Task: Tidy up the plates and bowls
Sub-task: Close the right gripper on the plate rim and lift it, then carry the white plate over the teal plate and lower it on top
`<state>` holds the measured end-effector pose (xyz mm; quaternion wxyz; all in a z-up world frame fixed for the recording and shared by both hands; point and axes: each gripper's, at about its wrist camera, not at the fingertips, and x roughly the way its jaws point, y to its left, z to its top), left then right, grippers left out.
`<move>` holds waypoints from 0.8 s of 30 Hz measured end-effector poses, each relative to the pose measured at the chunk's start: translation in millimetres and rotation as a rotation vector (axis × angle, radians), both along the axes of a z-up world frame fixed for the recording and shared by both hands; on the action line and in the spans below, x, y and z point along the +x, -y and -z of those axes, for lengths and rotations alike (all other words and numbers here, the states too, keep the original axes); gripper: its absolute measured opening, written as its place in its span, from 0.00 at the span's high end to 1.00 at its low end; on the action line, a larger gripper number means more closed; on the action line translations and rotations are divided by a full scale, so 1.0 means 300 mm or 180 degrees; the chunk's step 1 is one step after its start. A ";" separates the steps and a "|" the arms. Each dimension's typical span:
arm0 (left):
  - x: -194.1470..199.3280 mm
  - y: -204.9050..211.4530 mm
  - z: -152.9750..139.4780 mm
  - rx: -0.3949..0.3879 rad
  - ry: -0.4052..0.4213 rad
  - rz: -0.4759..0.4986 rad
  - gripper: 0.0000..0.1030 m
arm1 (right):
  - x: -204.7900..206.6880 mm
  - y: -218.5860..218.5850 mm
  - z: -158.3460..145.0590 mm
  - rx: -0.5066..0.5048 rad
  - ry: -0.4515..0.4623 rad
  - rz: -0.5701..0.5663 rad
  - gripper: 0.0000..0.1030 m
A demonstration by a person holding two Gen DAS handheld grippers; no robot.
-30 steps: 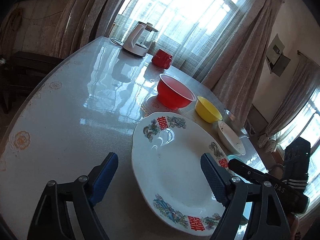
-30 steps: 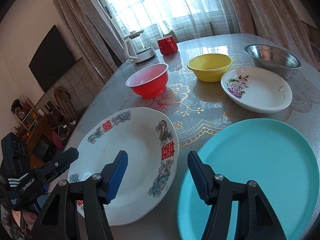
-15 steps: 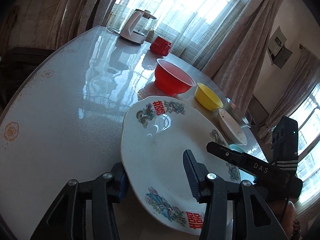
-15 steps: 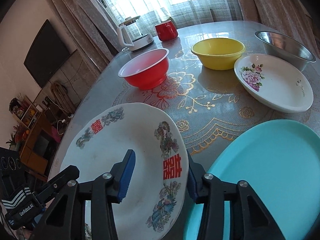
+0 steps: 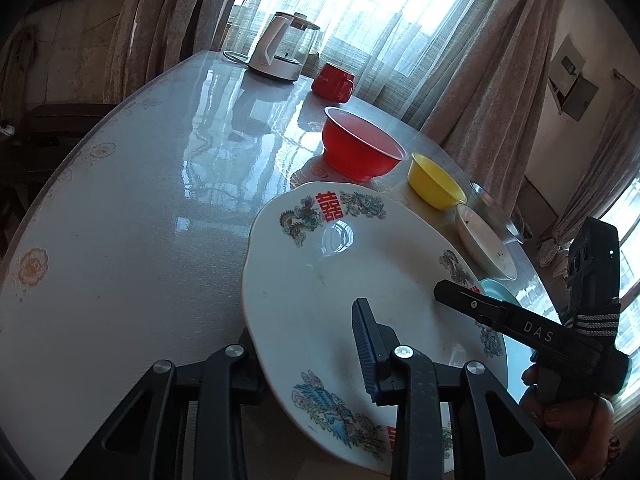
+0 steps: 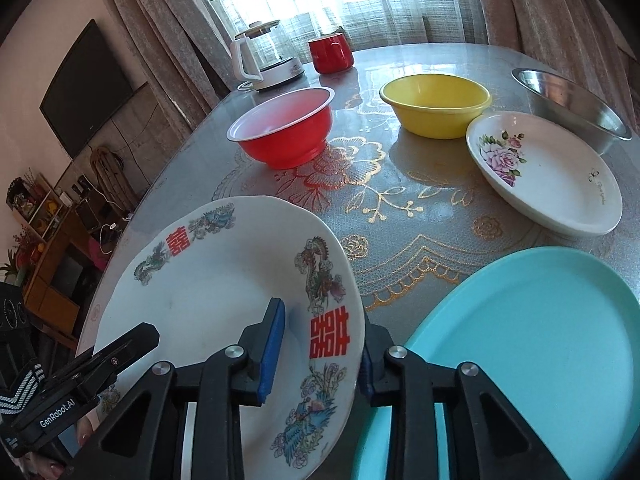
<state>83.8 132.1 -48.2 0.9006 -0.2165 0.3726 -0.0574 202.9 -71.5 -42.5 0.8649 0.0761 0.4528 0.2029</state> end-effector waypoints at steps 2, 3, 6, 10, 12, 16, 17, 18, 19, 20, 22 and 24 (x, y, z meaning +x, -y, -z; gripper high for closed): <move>0.002 -0.001 -0.001 -0.0010 0.0004 0.0000 0.67 | -0.006 0.019 0.004 0.0174 -0.0061 0.0030 0.72; 0.002 -0.002 -0.001 -0.0019 0.0010 0.0000 0.67 | -0.012 0.023 0.004 0.0226 -0.0071 0.0033 0.72; -0.001 -0.006 -0.001 -0.0038 0.0026 -0.0005 0.67 | -0.037 0.017 -0.005 0.0264 -0.0013 -0.0008 0.72; 0.006 0.000 -0.001 0.0004 -0.0007 -0.0018 0.67 | -0.050 0.017 -0.004 0.0473 -0.0088 -0.0040 0.72; 0.007 0.002 -0.002 0.0009 -0.0008 -0.0019 0.67 | -0.056 0.008 -0.003 0.0440 -0.0084 -0.0034 0.71; 0.007 0.018 -0.004 0.0153 -0.0033 -0.0049 0.70 | -0.062 -0.007 0.010 0.0309 -0.0069 -0.0020 0.71; 0.007 0.021 -0.004 0.0189 -0.0041 -0.0067 0.71 | -0.064 -0.012 0.008 0.0265 -0.0046 -0.0031 0.71; 0.006 0.022 -0.005 0.0204 -0.0037 -0.0077 0.71 | -0.066 -0.017 0.006 0.0198 -0.0014 -0.0036 0.73; 0.005 0.023 -0.005 0.0215 -0.0030 -0.0086 0.71 | -0.069 -0.018 0.005 0.0155 0.0022 -0.0045 0.73; 0.003 0.025 -0.005 0.0232 -0.0023 -0.0096 0.71 | -0.075 -0.018 0.003 0.0149 0.0052 -0.0052 0.73; -0.002 0.030 -0.006 0.0268 -0.0007 -0.0102 0.71 | -0.088 -0.018 -0.008 0.0162 0.0111 -0.0067 0.74; -0.006 0.037 -0.006 0.0296 0.0009 -0.0090 0.70 | -0.100 -0.017 -0.017 0.0163 0.0164 -0.0078 0.75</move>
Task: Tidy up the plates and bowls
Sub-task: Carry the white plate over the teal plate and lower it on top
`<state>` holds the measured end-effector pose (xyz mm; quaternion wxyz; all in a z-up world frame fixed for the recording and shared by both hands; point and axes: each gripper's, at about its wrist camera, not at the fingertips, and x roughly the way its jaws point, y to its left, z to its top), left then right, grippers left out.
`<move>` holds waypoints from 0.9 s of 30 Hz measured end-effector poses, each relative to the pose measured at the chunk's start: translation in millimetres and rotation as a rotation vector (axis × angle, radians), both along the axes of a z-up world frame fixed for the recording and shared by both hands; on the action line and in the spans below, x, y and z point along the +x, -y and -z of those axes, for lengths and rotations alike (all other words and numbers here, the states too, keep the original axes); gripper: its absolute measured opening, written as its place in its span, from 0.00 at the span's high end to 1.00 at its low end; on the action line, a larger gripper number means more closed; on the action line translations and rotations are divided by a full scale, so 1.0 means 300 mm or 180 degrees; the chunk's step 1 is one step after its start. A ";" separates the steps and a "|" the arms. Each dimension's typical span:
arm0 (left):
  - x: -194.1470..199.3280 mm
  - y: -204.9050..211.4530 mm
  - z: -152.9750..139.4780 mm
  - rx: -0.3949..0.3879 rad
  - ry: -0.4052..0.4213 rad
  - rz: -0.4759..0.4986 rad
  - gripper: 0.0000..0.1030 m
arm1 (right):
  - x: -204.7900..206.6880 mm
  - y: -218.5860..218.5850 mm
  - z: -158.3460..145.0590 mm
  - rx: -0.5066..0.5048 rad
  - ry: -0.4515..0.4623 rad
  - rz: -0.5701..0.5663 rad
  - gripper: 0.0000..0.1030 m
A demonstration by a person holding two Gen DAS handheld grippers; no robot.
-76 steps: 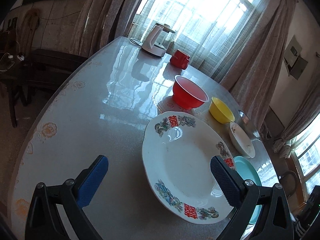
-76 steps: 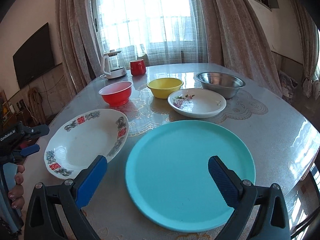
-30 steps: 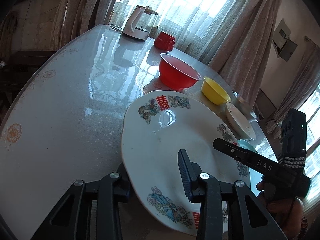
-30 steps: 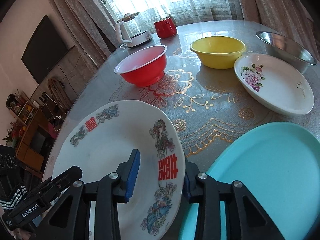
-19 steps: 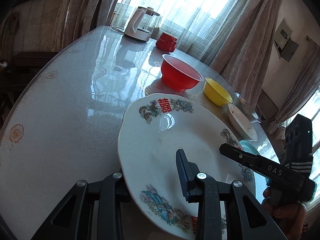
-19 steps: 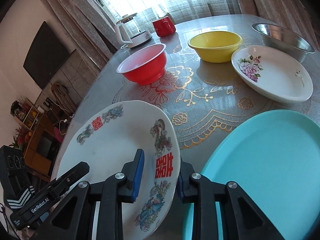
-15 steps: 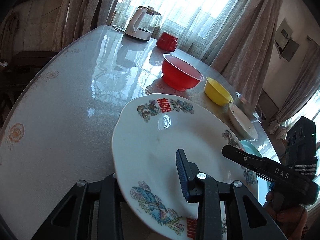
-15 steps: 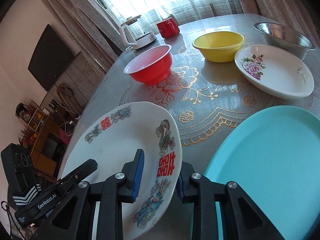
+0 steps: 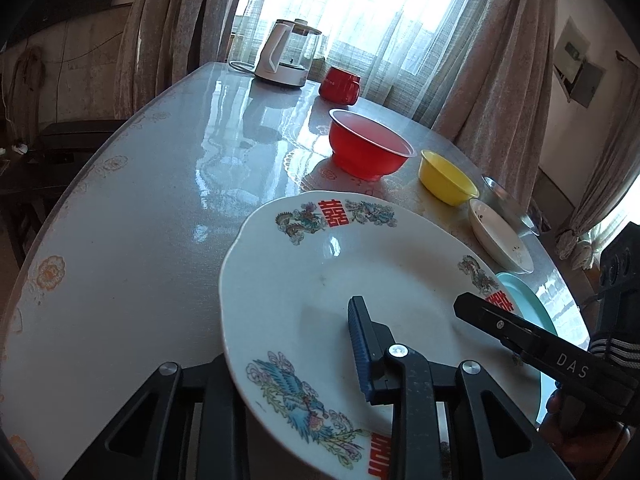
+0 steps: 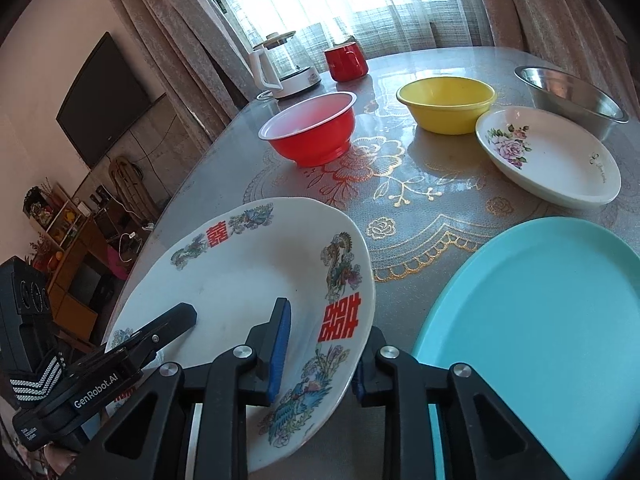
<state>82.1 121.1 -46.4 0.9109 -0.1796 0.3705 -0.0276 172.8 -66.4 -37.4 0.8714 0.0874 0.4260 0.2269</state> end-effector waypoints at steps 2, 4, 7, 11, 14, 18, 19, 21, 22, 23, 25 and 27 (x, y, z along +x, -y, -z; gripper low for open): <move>-0.004 0.005 -0.002 0.0005 0.0022 0.0030 0.70 | -0.010 0.006 -0.002 0.0033 0.0004 0.0013 0.75; -0.007 0.010 -0.005 0.0020 0.0046 0.0062 0.70 | -0.020 0.016 0.001 0.0099 0.0019 0.0004 0.75; -0.013 0.016 -0.011 0.0008 0.0101 0.0119 0.70 | -0.040 0.019 -0.002 0.0076 0.0089 -0.0027 0.75; -0.022 0.023 -0.022 0.0015 0.0171 0.0168 0.70 | -0.061 0.027 -0.011 0.0130 0.0130 -0.0045 0.75; -0.025 0.024 -0.025 0.0015 0.0199 0.0187 0.70 | -0.071 0.027 -0.013 0.0125 0.0154 -0.0050 0.75; -0.030 0.036 -0.032 0.0052 0.0247 0.0232 0.70 | -0.082 0.028 -0.018 0.0103 0.0177 -0.0053 0.75; -0.030 0.043 -0.034 0.0070 0.0257 0.0253 0.69 | -0.086 0.034 -0.019 0.0107 0.0178 -0.0047 0.75; -0.033 0.058 -0.037 0.0106 0.0272 0.0288 0.69 | -0.092 0.045 -0.022 0.0118 0.0166 -0.0026 0.75; -0.035 0.067 -0.039 0.0123 0.0284 0.0307 0.69 | -0.095 0.053 -0.023 0.0126 0.0155 -0.0014 0.75; -0.035 0.076 -0.042 0.0136 0.0296 0.0320 0.68 | -0.098 0.061 -0.024 0.0138 0.0142 0.0000 0.75; -0.037 0.101 -0.045 0.0180 0.0311 0.0338 0.67 | -0.111 0.078 -0.028 0.0138 0.0133 0.0026 0.75; -0.040 0.133 -0.049 0.0216 0.0341 0.0379 0.66 | -0.123 0.100 -0.034 0.0130 0.0128 0.0078 0.75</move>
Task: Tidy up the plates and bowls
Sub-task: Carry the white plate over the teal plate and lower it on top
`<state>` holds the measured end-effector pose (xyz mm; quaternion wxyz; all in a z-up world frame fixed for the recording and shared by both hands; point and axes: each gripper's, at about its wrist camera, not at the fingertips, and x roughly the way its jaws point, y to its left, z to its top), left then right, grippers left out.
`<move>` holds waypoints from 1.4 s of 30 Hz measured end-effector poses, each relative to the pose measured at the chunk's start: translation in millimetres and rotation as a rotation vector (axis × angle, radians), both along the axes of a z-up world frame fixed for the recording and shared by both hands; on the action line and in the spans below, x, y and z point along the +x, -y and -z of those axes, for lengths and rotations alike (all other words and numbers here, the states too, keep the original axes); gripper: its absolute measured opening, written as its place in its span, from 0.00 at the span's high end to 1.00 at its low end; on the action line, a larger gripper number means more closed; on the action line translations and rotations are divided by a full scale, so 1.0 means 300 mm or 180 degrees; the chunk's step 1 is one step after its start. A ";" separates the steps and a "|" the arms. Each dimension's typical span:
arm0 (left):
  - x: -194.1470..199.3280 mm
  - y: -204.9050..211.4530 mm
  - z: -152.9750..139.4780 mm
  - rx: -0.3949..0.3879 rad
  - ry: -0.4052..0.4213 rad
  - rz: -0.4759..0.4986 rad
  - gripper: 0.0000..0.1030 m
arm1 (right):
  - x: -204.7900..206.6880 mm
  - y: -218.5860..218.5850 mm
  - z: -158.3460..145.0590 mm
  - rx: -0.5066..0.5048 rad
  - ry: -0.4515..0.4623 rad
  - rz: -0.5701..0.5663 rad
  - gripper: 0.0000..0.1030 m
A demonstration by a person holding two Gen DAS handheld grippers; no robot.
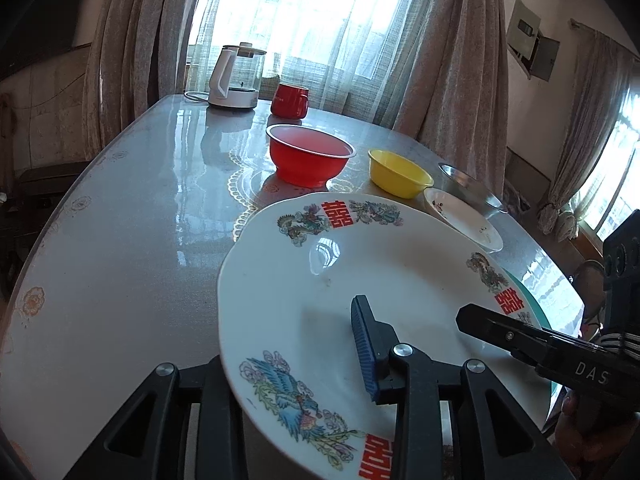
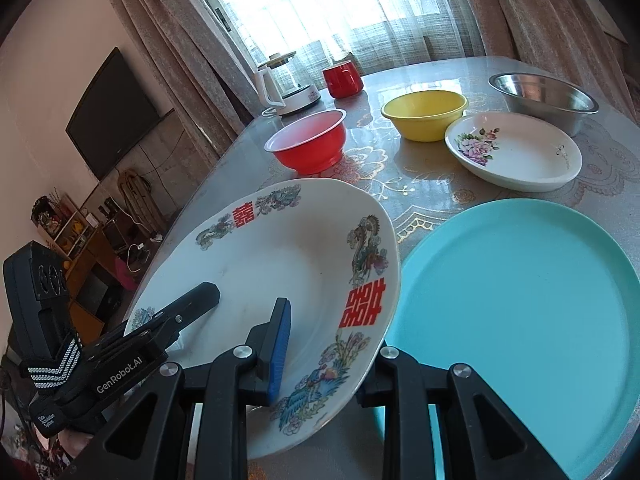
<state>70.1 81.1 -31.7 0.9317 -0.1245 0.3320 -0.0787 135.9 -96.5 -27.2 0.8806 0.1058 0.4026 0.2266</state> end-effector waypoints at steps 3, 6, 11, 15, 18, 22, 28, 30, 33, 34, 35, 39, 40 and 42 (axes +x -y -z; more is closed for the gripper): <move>0.003 0.046 -0.004 0.0003 0.0033 0.0085 0.66 | -0.016 0.048 -0.005 0.0045 -0.0013 0.0095 0.75; 0.010 0.097 -0.010 0.0026 0.0058 0.0189 0.66 | -0.036 0.100 -0.011 0.0053 -0.0014 0.0205 0.75; 0.019 0.187 -0.029 0.0106 0.0144 0.0359 0.64 | -0.073 0.185 -0.025 0.0095 0.0004 0.0371 0.75; 0.036 0.261 -0.037 0.0165 0.0101 0.0492 0.64 | -0.086 0.247 -0.027 0.0094 -0.0014 0.0504 0.75; 0.048 0.312 -0.041 0.0196 0.0077 0.0589 0.64 | -0.097 0.295 -0.023 0.0118 -0.0025 0.0608 0.75; 0.065 0.385 -0.041 0.0233 0.0018 0.0706 0.64 | -0.116 0.360 -0.016 0.0161 -0.0056 0.0770 0.75; 0.097 0.470 -0.024 0.0252 -0.0107 0.0857 0.63 | -0.125 0.441 0.001 0.0192 -0.0150 0.0994 0.75; 0.107 0.492 -0.016 0.0254 -0.0136 0.0888 0.63 | -0.123 0.461 0.009 0.0211 -0.0185 0.1053 0.75; 0.121 0.516 0.001 0.0250 -0.0221 0.0922 0.63 | -0.116 0.486 0.023 0.0210 -0.0239 0.1125 0.75; 0.122 0.520 0.008 0.0262 -0.0237 0.0923 0.63 | -0.115 0.493 0.028 0.0205 -0.0260 0.1144 0.75; 0.117 0.523 0.010 0.0284 -0.0199 0.0915 0.62 | -0.113 0.497 0.033 0.0203 -0.0274 0.1154 0.75; 0.114 0.525 0.017 0.0280 -0.0177 0.0903 0.62 | -0.112 0.505 0.039 0.0231 -0.0271 0.1160 0.74; 0.113 0.524 0.019 0.0268 -0.0174 0.0896 0.62 | -0.110 0.506 0.039 0.0229 -0.0270 0.1156 0.74; 0.111 0.526 0.020 0.0260 -0.0161 0.0918 0.62 | -0.108 0.511 0.040 0.0251 -0.0268 0.1175 0.74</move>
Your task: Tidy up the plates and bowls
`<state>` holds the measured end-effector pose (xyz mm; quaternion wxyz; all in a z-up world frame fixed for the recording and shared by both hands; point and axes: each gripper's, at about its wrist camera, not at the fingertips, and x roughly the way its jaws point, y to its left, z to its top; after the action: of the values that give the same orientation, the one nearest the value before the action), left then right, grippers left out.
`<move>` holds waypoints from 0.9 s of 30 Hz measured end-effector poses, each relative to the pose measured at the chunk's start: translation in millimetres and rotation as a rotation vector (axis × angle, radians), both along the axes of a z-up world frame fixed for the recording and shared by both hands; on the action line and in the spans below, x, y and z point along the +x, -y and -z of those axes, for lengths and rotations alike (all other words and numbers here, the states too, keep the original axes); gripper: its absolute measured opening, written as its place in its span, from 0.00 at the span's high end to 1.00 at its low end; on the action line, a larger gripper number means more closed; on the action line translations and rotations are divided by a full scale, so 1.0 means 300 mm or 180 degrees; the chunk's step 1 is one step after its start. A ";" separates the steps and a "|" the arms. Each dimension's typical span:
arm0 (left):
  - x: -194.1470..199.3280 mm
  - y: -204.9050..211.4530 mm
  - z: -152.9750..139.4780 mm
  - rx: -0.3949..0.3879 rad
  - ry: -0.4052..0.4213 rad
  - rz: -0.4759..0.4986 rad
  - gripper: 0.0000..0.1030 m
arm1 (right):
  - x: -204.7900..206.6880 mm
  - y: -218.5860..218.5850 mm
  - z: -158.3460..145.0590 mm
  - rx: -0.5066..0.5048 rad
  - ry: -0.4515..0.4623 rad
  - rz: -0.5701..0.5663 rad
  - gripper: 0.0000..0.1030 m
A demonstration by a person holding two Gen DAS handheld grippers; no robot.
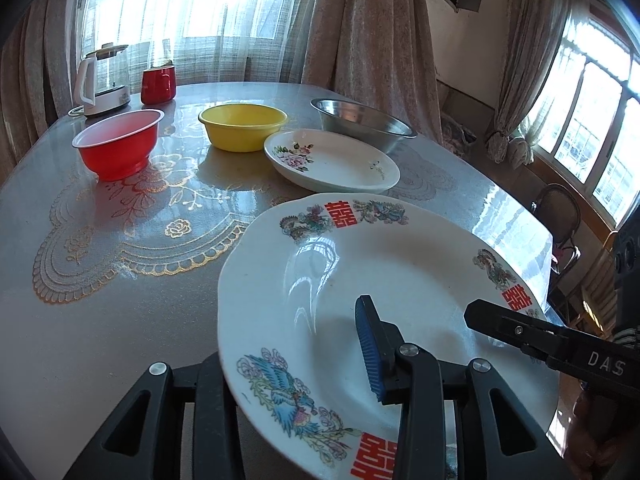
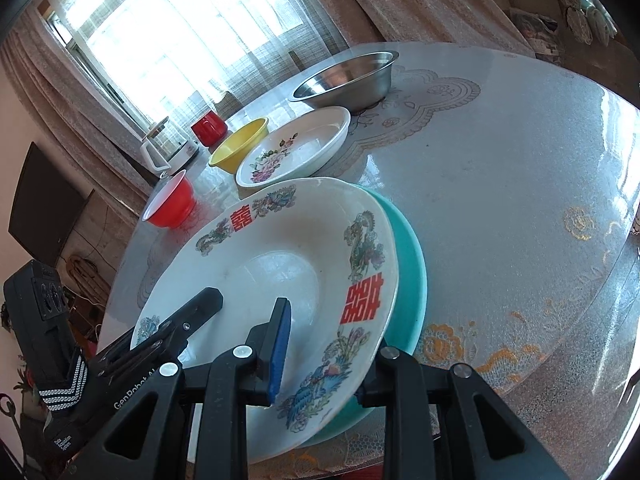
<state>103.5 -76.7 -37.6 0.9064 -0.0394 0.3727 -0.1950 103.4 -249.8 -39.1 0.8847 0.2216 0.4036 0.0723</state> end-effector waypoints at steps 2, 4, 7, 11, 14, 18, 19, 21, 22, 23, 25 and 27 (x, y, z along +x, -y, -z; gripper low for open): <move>-0.004 0.006 0.000 0.0019 0.0017 0.0027 0.62 | 0.003 0.006 0.002 -0.0020 -0.0013 0.0037 0.74; -0.009 0.015 -0.001 0.0055 0.0049 0.0047 0.62 | 0.007 0.013 0.006 -0.0026 -0.0032 0.0060 0.74; -0.007 0.017 0.000 0.0056 0.0045 0.0065 0.61 | 0.007 0.022 0.009 -0.0012 -0.0047 0.0093 0.74; -0.006 0.016 0.001 0.0063 0.0033 0.0068 0.54 | 0.003 0.018 -0.010 -0.0091 -0.0004 0.0116 0.73; -0.010 0.022 0.001 0.0102 0.0057 0.0066 0.54 | 0.003 0.017 -0.016 -0.0172 -0.0004 0.0133 0.73; -0.012 0.021 0.003 0.0119 0.0052 0.0050 0.54 | -0.001 0.025 -0.003 -0.0151 -0.0072 0.0171 0.73; -0.012 0.019 0.003 0.0118 0.0051 0.0039 0.54 | -0.004 0.026 -0.002 -0.0154 -0.0070 0.0177 0.73; -0.014 0.015 0.004 0.0128 0.0048 0.0005 0.54 | -0.009 0.028 -0.008 -0.0165 -0.0052 0.0184 0.73; -0.015 0.016 0.004 0.0137 0.0051 0.0006 0.54 | -0.012 0.030 -0.012 -0.0177 -0.0047 0.0195 0.73; -0.016 0.016 0.005 0.0145 0.0054 0.0006 0.54 | -0.014 0.034 -0.015 -0.0184 -0.0044 0.0217 0.73; -0.018 0.018 0.005 0.0170 0.0055 0.0004 0.54 | -0.019 0.043 -0.018 -0.0171 -0.0041 0.0249 0.73; -0.018 0.017 0.006 0.0175 0.0054 0.0002 0.53 | -0.023 0.050 -0.016 -0.0180 -0.0063 0.0280 0.73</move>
<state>97.9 -82.0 -39.3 0.9102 -0.0127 0.3703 -0.1852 96.4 -264.8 -34.2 0.8890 0.2147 0.4041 0.0197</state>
